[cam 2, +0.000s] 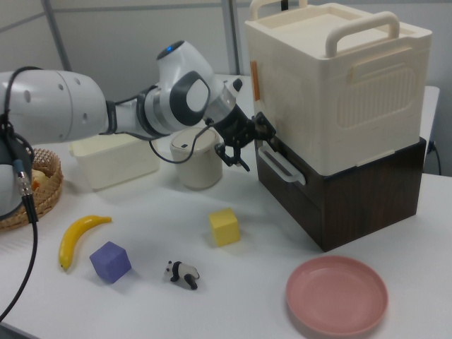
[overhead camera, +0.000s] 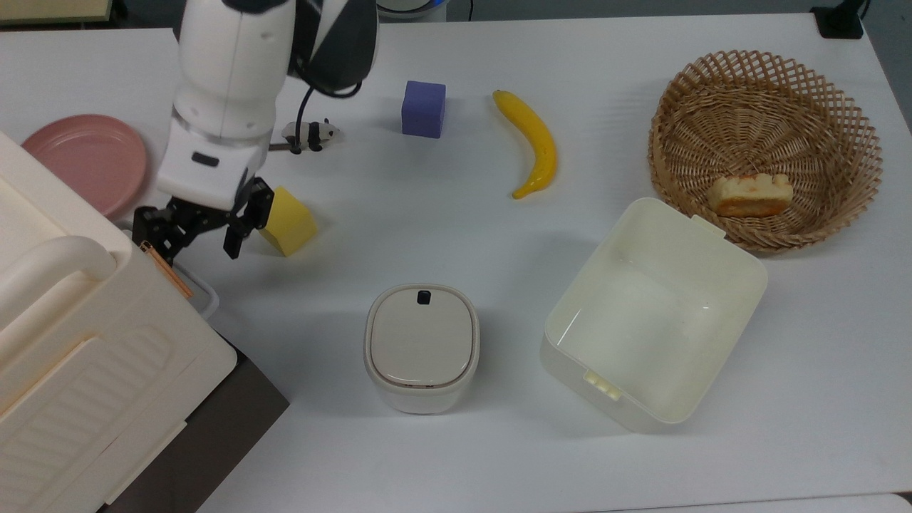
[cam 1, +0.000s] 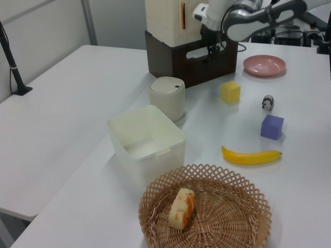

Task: Open the drawer
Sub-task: 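Grasp the drawer handle with the gripper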

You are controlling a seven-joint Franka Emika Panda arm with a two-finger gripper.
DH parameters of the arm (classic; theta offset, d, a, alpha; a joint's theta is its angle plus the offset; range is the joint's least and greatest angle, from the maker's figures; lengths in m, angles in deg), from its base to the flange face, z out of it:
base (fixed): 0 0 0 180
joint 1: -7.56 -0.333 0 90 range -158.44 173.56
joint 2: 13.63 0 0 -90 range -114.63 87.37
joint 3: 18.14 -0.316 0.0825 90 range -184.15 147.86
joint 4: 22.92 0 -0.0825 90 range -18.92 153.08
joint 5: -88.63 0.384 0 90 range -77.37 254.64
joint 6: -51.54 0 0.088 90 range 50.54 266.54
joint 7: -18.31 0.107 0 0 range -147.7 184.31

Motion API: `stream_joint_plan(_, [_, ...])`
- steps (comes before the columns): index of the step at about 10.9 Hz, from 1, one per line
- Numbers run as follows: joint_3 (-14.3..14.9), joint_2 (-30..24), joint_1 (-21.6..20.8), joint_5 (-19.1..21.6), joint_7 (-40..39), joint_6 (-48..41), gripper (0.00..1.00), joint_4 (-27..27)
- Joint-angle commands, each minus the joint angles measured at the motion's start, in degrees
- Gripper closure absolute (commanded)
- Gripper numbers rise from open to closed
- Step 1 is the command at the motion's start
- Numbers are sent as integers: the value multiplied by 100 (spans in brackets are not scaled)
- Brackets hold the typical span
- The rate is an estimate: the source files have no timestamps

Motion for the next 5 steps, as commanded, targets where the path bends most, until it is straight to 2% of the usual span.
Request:
stream_joint_plan(1, [23, 154, 8, -435, 130, 383, 35, 169])
stream_joint_plan(2, [23, 155, 8, -541, 348, 401, 62, 230])
stream_joint_plan(4, [23, 146, -45, -543, 525, 401, 63, 257])
stream_joint_plan(5, [23, 128, -71, -543, 596, 401, 69, 309])
